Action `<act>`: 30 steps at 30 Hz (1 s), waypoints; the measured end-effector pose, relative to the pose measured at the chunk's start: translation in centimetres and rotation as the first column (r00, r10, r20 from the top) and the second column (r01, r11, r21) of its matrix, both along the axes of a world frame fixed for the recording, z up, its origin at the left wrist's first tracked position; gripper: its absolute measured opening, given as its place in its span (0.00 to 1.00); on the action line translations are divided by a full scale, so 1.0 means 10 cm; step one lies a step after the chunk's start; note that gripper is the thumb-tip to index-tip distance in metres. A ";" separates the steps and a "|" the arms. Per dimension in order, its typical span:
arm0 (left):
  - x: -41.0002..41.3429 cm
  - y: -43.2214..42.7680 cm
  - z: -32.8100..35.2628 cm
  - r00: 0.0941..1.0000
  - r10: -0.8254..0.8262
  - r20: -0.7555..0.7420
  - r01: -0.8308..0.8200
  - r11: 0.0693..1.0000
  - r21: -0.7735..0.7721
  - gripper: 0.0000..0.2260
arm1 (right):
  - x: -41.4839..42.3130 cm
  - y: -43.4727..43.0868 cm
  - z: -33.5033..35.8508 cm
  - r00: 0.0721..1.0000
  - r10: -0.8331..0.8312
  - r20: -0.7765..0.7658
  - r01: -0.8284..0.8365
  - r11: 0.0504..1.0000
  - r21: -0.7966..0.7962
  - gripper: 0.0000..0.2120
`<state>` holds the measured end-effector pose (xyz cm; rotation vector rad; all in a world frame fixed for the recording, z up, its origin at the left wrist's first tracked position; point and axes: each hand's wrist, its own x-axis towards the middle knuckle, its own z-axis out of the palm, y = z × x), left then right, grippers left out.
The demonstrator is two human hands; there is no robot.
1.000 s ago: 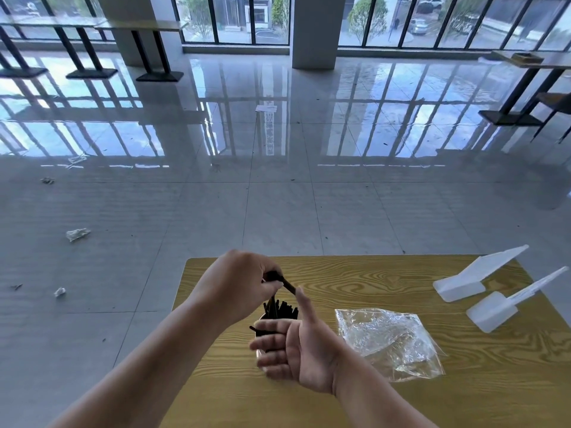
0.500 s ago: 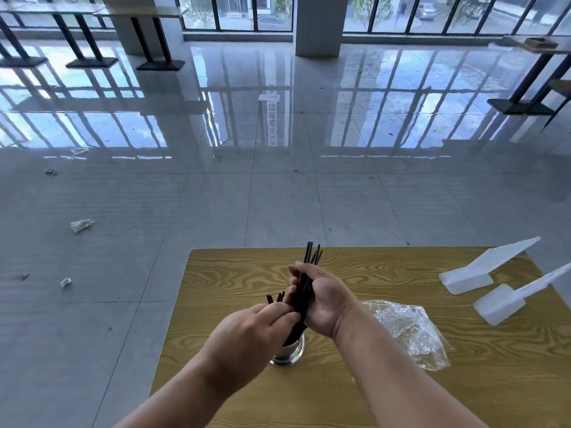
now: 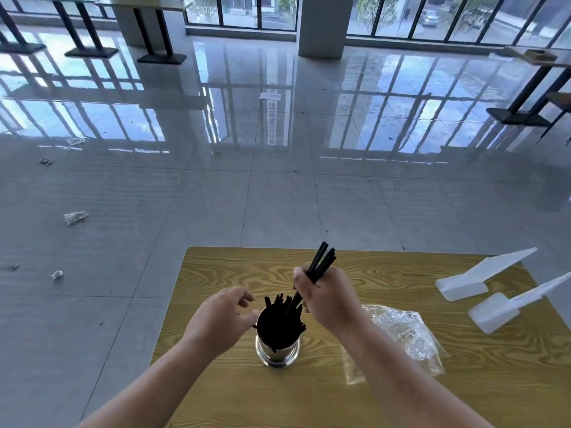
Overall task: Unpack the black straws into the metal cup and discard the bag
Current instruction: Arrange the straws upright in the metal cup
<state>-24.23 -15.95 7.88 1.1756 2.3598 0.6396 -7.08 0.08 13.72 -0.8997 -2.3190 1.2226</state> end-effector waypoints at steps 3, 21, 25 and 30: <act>-0.04 0.10 -0.04 0.999 0.032 0.041 -0.031 0.999 -0.018 0.11 | 0.00 -0.10 -0.16 0.999 0.035 0.026 -0.036 0.999 0.037 0.21; 0.12 0.65 -0.28 0.991 -0.061 0.118 0.075 0.990 -0.116 0.21 | 0.28 -0.15 -0.53 0.986 0.014 0.165 0.009 0.991 -0.135 0.09; 0.09 0.60 -0.26 0.994 -0.037 0.100 0.048 0.993 -0.106 0.19 | 0.26 -0.17 -0.56 0.990 0.001 0.142 0.026 0.981 -0.192 0.07; 0.12 0.57 -0.24 0.994 -0.035 0.102 0.044 0.996 -0.081 0.19 | 0.24 -0.15 -0.51 0.994 -0.047 0.099 0.069 0.971 -0.229 0.07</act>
